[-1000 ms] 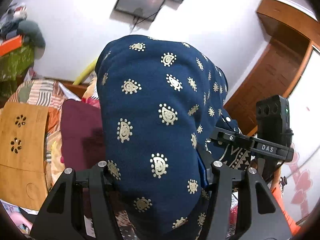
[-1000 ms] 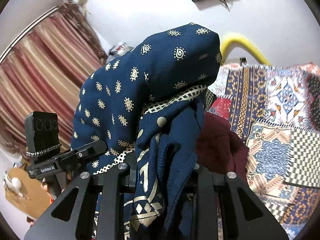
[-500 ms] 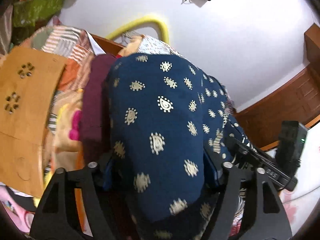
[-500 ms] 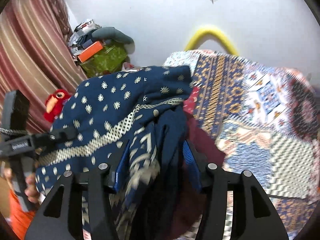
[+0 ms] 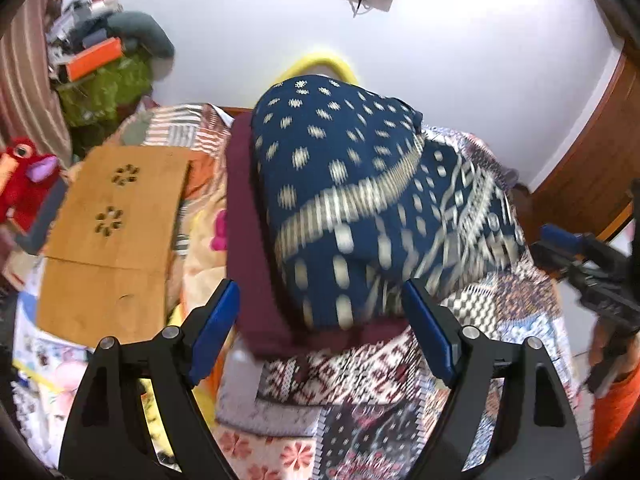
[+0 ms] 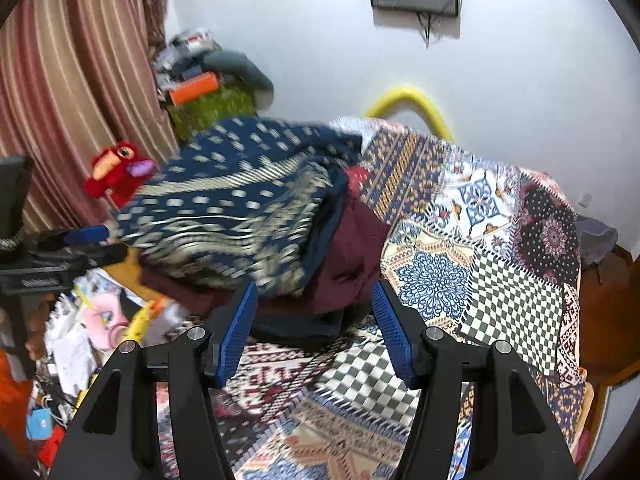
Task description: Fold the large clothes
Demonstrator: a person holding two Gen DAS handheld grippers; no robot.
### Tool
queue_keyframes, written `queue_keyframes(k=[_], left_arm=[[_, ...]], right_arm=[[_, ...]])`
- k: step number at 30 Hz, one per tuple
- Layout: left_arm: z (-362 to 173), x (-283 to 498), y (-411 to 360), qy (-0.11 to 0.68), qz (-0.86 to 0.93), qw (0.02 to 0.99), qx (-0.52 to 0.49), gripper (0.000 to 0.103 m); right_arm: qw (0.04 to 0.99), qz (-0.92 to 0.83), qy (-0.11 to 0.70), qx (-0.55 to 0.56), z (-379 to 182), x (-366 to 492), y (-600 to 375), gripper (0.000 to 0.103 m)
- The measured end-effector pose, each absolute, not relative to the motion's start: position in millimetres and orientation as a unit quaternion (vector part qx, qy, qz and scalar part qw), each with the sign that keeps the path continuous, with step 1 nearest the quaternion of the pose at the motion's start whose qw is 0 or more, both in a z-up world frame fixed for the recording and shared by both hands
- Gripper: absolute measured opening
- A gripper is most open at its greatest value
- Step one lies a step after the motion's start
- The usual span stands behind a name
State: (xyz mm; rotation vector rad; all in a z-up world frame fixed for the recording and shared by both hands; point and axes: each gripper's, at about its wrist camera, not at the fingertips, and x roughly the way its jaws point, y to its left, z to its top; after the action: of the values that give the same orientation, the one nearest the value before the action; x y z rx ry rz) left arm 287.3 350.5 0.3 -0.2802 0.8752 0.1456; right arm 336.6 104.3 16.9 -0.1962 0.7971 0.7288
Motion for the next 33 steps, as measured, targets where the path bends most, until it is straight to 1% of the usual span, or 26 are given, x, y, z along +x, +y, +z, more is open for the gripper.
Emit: queue_keyframes(k=[2,5,7,10,13,18,21,23,25,28,29,31,33], left_arm=[[8.4,270.3,340.6,0.408,0.082,0.901,-0.120,0.083],[37.1,238.0,318.8,0.372,0.095,0.919,-0.094,0.083],[60.1,214.5,304.0,0.336,0.101,0.934,-0.072,0.083],[99.4,172.5,276.9,0.270,0.103,0.956,-0.048,0.083],[131.8,130.3,250.8,0.204,0.103,0.973,-0.032,0.083],[162.7,66.7,208.7,0.107,0.104,0.989,-0.015,0.083],[168.0,32.7,187.2,0.060,0.106,0.992,-0.012,0.083],[165.7,14.6,176.0,0.037,0.109,0.993,-0.009,0.083],[160.6,1.2,166.9,0.019,0.114,0.993,-0.007,0.083],[150.4,-11.4,158.7,0.011,0.118,0.993,-0.008,0.085],[146.3,-13.6,156.9,0.011,0.121,0.993,-0.008,0.087],[140.0,-16.5,153.1,0.012,0.130,0.991,-0.009,0.097],[133.8,-18.2,152.2,0.013,0.142,0.990,-0.011,0.101]], right_arm=[[0.864,0.354,0.349,-0.086,37.4,315.5,94.4,0.056],[0.879,0.367,0.296,-0.073,73.5,280.1,79.9,0.056],[0.887,0.374,0.265,-0.060,92.2,259.2,71.9,0.056],[0.902,0.384,0.197,-0.032,125.9,218.4,52.5,0.056],[0.910,0.390,0.141,-0.010,148.0,181.8,35.0,0.056],[0.914,0.397,0.080,0.001,158.7,130.8,20.2,0.057],[0.920,0.388,0.060,-0.006,154.7,109.0,18.8,0.057],[0.922,0.383,0.055,-0.006,149.5,105.1,21.0,0.060],[0.925,0.377,0.052,-0.006,142.6,99.4,20.6,0.071],[0.928,0.368,0.055,0.004,134.7,97.1,20.4,0.082],[0.931,0.362,0.055,0.004,133.7,95.3,19.9,0.085],[0.935,0.352,0.052,0.005,131.4,91.3,16.6,0.094],[0.939,0.340,0.049,0.009,130.4,91.1,15.8,0.103]])
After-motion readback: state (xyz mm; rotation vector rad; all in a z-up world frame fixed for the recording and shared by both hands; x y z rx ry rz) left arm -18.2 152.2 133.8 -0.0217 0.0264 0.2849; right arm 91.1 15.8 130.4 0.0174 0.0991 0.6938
